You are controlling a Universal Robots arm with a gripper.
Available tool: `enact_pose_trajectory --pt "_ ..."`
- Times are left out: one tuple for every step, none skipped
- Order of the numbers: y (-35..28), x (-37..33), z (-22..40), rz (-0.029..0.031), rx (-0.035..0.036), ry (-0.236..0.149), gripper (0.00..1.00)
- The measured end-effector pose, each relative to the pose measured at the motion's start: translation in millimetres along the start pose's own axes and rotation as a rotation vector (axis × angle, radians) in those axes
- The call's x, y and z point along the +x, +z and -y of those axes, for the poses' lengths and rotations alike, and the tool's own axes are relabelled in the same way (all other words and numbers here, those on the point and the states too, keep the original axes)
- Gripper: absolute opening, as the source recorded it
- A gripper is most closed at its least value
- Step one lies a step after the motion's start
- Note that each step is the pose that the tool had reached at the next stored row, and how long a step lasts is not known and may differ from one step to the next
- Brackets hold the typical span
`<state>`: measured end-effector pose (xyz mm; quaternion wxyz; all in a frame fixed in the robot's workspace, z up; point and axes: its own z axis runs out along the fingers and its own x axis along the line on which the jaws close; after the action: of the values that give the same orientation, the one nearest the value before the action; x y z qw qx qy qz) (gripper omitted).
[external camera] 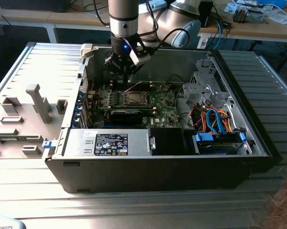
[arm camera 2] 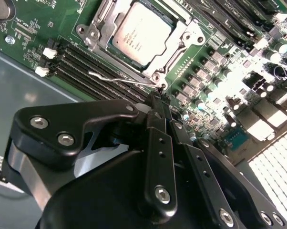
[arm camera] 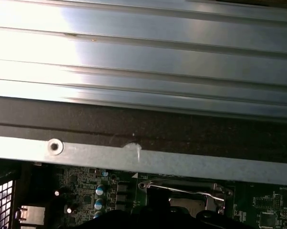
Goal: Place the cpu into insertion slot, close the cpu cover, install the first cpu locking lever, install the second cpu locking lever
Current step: 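Install the first cpu locking lever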
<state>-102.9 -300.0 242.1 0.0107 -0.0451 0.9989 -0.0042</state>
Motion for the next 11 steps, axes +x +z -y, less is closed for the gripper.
enact_pose_trajectory --pt "1.4 -0.6 0.1 0.0001 0.0 0.0 0.11" --pt "2.4 -1.0 0.1 0.0001 0.0 0.0 0.11" --pt "3.1 -1.2 0.1 0.0001 0.0 0.0 0.11" --pt "4.3 -1.5 0.1 0.0002 -0.0001 0.0 0.11" --pt "5.0 -1.7 0.1 0.0 0.0 0.0 0.11" --pt "5.7 -1.9 0.1 0.0 0.0001 0.0 0.11" --pt "6.4 -2.2 0.1 0.0 0.0 0.0 0.11" --pt "7.1 -2.3 0.2 0.0 0.0001 0.0 0.11" --pt "7.7 -2.5 0.2 0.0 0.0 0.0 0.11" --pt "8.1 -2.7 0.2 0.0 0.0 0.0 0.11" --pt "8.7 -2.8 0.2 0.0 0.0 0.0 0.11"
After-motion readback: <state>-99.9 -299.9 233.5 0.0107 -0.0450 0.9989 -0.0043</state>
